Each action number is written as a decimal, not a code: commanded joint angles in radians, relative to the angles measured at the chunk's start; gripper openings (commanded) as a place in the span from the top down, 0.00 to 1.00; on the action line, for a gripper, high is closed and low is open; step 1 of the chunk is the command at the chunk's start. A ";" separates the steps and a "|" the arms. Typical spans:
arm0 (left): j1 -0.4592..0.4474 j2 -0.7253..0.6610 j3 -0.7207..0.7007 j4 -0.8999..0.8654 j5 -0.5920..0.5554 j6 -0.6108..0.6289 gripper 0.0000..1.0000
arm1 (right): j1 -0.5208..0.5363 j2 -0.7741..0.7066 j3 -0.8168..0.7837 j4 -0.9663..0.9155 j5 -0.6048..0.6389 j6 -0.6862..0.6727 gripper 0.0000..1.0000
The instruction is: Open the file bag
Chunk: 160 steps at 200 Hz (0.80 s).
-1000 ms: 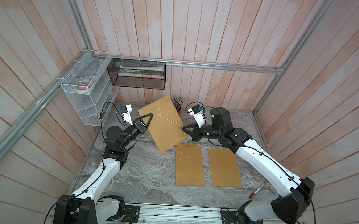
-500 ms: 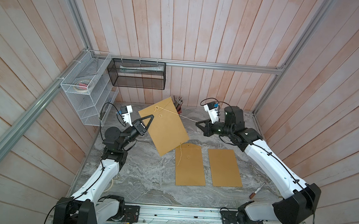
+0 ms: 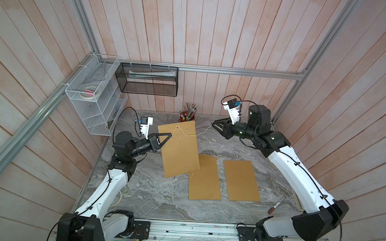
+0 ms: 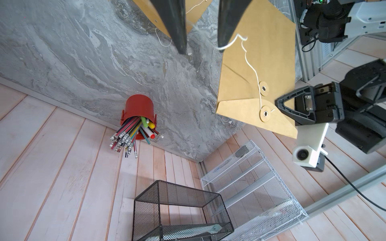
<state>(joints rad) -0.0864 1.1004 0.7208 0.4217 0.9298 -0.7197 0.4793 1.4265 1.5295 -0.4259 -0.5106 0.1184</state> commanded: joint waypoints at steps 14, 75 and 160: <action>-0.019 -0.016 0.104 -0.262 -0.001 0.236 1.00 | -0.060 -0.073 -0.032 -0.005 -0.002 0.002 0.66; -0.106 -0.008 0.106 -0.160 -0.015 0.187 1.00 | -0.073 -0.061 -0.156 0.121 -0.135 0.069 0.60; -0.136 0.007 0.075 -0.038 -0.012 0.094 1.00 | 0.019 -0.010 -0.238 0.277 -0.167 0.128 0.57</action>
<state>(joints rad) -0.2157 1.1099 0.8097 0.3313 0.9184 -0.6025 0.4892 1.4052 1.3041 -0.2283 -0.6529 0.2180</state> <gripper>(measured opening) 0.048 0.434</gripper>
